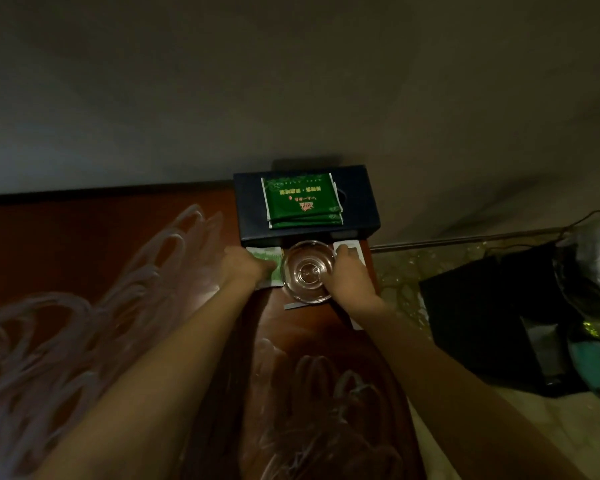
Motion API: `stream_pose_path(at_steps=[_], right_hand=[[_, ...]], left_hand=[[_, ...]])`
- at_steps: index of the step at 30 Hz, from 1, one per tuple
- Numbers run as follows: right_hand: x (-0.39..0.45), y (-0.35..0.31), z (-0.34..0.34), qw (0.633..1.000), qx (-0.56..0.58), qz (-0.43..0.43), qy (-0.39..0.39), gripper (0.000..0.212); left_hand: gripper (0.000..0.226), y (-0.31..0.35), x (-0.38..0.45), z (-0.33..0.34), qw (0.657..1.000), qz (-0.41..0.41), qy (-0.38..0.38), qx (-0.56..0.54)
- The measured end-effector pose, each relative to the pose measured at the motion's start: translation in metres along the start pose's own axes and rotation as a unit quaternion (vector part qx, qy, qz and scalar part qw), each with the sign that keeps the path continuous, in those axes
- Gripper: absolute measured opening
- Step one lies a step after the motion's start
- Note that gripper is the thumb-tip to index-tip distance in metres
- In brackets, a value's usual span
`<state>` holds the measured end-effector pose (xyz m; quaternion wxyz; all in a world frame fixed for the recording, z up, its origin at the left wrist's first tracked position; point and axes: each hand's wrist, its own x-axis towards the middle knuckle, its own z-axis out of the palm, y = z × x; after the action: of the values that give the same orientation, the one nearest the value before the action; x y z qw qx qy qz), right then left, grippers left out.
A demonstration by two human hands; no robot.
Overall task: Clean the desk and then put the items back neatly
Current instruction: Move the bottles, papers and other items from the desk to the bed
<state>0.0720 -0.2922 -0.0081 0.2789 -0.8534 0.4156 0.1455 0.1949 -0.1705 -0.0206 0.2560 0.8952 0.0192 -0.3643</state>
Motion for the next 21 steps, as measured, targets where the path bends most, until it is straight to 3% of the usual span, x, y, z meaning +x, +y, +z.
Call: stream_pose_path(at_steps=[2,5,9,13,16,19,21], right_hand=[[0.003,0.0,0.002,1.0,0.006,0.001,0.002,0.052],[0.005,0.0,0.003,0.999,0.043,0.015,0.008,0.052],[0.009,-0.001,0.001,0.994,0.084,0.071,-0.011,0.028],[0.007,-0.008,-0.002,0.988,0.111,0.102,-0.042,0.028],[-0.001,-0.011,-0.001,0.987,0.127,0.093,-0.044,0.045],[-0.009,-0.013,0.003,0.98,0.181,0.067,-0.047,0.019],[-0.014,-0.011,0.006,0.975,0.21,0.058,-0.042,0.029]], left_hand=[[0.034,-0.001,0.001,0.002,0.999,-0.002,-0.027,-0.029],[0.025,-0.007,-0.001,0.002,0.996,0.006,-0.046,-0.073],[0.029,-0.011,-0.004,-0.004,0.993,0.003,-0.041,-0.11],[0.037,-0.012,-0.005,-0.018,0.993,0.002,-0.018,-0.118],[0.046,-0.016,-0.01,-0.028,0.995,0.013,0.004,-0.102],[0.055,-0.02,-0.014,-0.033,0.996,0.03,0.025,-0.083],[0.055,-0.021,-0.02,-0.035,0.996,0.042,0.027,-0.073]])
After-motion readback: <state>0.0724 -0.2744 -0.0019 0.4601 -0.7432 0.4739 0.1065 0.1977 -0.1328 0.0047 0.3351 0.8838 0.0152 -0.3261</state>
